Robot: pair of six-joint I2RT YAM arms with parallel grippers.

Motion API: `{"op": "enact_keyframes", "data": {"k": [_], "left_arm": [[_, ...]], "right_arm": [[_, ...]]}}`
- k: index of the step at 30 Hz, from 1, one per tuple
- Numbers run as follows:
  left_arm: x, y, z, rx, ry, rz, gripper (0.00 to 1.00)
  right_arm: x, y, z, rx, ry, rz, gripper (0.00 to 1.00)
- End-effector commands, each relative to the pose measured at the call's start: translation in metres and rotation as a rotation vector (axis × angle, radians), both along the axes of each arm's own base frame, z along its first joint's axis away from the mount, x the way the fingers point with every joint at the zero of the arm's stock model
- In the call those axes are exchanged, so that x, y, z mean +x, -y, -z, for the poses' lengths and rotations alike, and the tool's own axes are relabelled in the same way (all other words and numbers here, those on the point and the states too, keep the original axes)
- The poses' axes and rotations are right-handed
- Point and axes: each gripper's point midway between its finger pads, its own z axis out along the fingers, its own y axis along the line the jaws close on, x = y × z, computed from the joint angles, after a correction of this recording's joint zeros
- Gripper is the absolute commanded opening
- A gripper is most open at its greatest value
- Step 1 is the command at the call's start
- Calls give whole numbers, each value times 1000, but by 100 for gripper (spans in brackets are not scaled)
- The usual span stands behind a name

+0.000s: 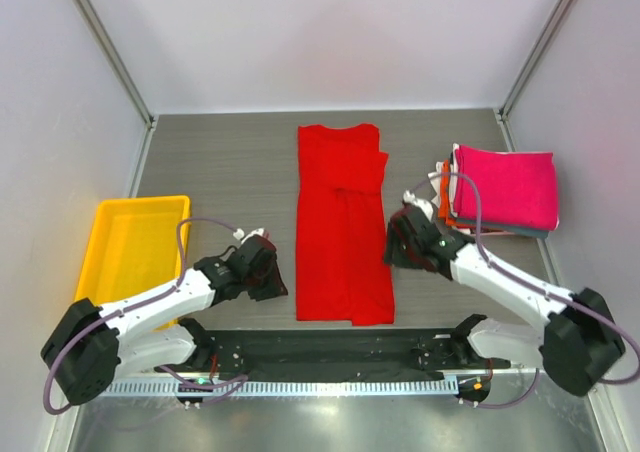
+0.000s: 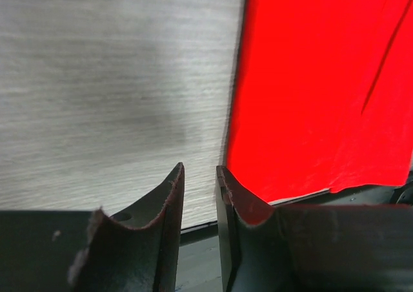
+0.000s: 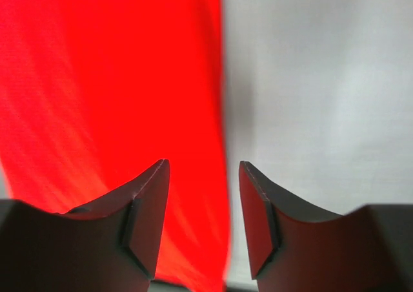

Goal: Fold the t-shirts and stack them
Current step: Fold the tshirt

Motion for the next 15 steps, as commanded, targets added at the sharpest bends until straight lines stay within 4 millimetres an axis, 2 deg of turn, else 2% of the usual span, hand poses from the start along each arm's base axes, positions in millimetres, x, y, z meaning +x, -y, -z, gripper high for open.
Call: {"op": "enact_keyframes", "data": {"k": [1, 4, 7, 9, 15], "left_arm": [[0, 19, -3, -81, 11, -9, 27], [-11, 31, 4, -109, -43, 18, 27], [-14, 40, 9, -129, -67, 33, 26], [-14, 42, 11, -138, -78, 26, 23], [-18, 39, 26, -128, -108, 11, 18]], "right_arm": [[-49, 1, 23, 89, -82, 43, 52], [-82, 4, 37, 131, -131, 28, 53], [-92, 3, 39, 164, -140, 22, 54], [-99, 2, 46, 165, -168, 12, 50], [-115, -5, 61, 187, -230, -23, 46]]}}
